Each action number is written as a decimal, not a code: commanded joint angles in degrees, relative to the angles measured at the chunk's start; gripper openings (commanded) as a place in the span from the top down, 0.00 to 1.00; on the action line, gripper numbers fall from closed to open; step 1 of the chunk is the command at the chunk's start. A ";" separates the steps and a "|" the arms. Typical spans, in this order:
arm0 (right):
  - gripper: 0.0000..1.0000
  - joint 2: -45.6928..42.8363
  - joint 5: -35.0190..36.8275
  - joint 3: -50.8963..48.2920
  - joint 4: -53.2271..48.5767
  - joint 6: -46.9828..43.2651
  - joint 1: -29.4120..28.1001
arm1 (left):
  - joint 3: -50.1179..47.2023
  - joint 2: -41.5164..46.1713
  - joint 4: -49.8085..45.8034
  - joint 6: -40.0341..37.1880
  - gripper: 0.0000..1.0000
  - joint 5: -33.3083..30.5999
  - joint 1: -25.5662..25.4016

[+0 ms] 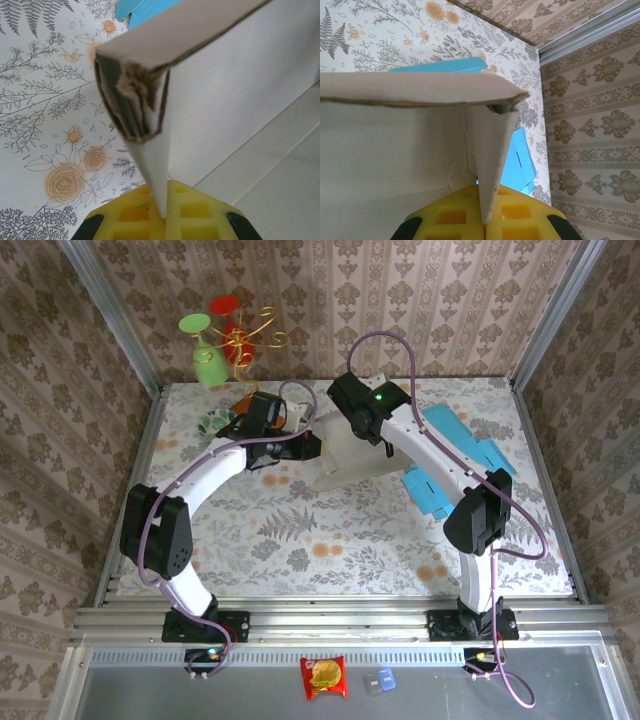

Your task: Fold the paper box

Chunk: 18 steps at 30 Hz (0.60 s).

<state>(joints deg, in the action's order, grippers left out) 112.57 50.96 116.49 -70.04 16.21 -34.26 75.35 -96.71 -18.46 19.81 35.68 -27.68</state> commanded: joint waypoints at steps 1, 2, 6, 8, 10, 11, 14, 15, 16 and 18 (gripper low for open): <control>0.92 -3.34 -2.83 -1.90 3.67 -1.82 0.76 | 1.60 0.57 -2.17 -1.27 1.00 -0.25 0.17; 0.88 -4.40 -5.57 -2.70 5.09 -2.27 1.09 | 1.61 0.64 -2.19 -1.27 1.00 -0.34 0.22; 0.76 -6.70 -13.20 -3.97 6.63 -1.23 2.99 | 1.62 0.69 -1.95 -1.08 1.00 -0.26 0.14; 0.72 -7.06 -15.54 -4.40 6.67 -0.44 3.87 | 1.53 0.69 -1.84 -0.92 1.00 -0.21 0.17; 0.68 -7.42 -17.29 -5.33 6.92 -0.17 4.45 | 1.55 0.60 -1.60 -0.82 1.00 -0.12 0.23; 0.67 -7.67 -17.71 -5.89 7.23 -0.07 4.62 | 1.55 0.55 -1.62 -0.75 1.00 -0.09 0.17; 0.67 -8.11 -18.31 -7.21 6.85 0.58 4.90 | 1.62 0.46 -1.57 -0.66 1.00 -0.17 0.17; 0.67 -8.32 -18.34 -7.55 6.76 0.73 4.88 | 1.59 0.41 -1.53 -0.67 1.00 -0.26 0.23; 0.66 -8.80 -18.36 -8.27 6.91 0.96 4.88 | 1.66 0.39 -1.58 -0.56 1.00 -0.26 0.24; 0.62 -10.46 -19.09 -10.32 7.93 1.38 4.83 | 1.78 0.34 -1.57 -0.57 1.00 -0.35 0.18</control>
<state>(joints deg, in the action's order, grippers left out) 105.12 33.69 107.98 -62.74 15.84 -29.39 75.37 -96.71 -19.79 19.81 34.83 -27.35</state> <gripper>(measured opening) 0.372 0.062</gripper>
